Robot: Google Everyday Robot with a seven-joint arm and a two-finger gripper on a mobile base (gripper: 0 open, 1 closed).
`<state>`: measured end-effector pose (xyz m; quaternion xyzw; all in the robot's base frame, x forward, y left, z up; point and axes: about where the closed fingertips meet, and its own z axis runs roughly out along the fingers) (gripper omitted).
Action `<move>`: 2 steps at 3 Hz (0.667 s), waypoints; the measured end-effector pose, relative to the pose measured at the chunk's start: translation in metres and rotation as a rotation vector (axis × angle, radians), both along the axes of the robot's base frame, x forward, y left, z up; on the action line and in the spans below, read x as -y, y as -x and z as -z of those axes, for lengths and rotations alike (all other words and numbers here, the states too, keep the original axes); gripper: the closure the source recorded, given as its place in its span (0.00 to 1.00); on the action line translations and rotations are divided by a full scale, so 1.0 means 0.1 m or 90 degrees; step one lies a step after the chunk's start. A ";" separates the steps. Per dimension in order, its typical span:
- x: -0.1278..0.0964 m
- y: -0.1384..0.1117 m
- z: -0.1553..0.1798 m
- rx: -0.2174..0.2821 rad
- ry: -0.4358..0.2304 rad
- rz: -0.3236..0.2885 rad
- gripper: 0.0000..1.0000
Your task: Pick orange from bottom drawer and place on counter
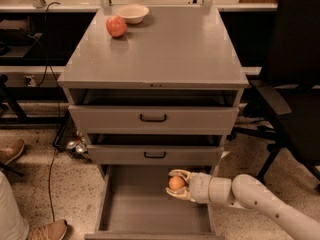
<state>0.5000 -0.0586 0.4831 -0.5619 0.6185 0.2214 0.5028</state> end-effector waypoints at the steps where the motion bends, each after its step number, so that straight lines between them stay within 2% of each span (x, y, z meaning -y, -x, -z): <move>1: -0.03 0.19 -0.26 0.022 0.036 -0.025 1.00; 2: -0.01 0.15 -0.25 0.022 0.034 -0.022 1.00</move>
Offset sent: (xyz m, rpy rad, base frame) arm -0.0200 0.0029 0.0265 -0.0555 -0.0344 0.0403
